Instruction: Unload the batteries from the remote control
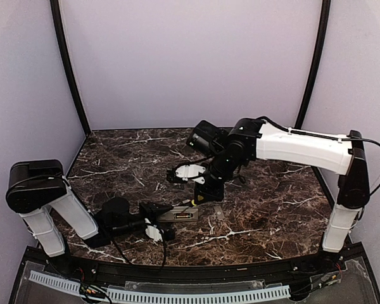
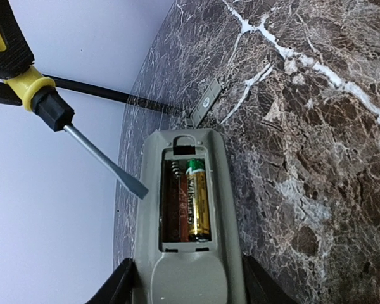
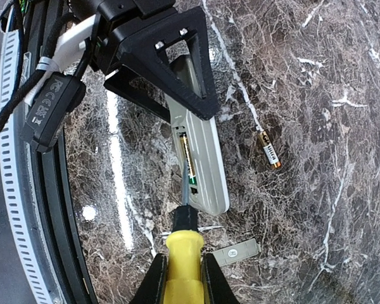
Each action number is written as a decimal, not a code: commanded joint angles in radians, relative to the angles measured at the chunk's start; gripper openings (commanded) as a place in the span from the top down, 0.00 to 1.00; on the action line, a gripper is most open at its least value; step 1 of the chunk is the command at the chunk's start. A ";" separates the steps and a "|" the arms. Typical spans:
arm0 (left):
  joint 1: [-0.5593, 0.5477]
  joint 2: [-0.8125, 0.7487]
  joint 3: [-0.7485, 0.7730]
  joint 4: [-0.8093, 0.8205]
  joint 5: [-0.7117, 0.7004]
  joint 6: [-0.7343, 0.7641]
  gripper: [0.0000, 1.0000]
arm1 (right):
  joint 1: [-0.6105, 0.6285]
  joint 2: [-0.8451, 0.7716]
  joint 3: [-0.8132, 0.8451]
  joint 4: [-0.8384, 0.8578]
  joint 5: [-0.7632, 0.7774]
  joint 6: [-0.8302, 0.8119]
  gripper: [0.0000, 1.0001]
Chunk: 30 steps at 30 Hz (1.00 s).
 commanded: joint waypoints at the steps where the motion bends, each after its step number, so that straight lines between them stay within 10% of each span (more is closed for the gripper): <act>1: -0.007 0.004 -0.014 0.048 -0.010 0.014 1.00 | 0.019 0.018 0.026 -0.018 0.029 0.030 1.00; 30: -0.009 -0.007 0.017 -0.008 -0.021 -0.002 1.00 | 0.069 0.094 0.044 -0.006 0.117 0.077 1.00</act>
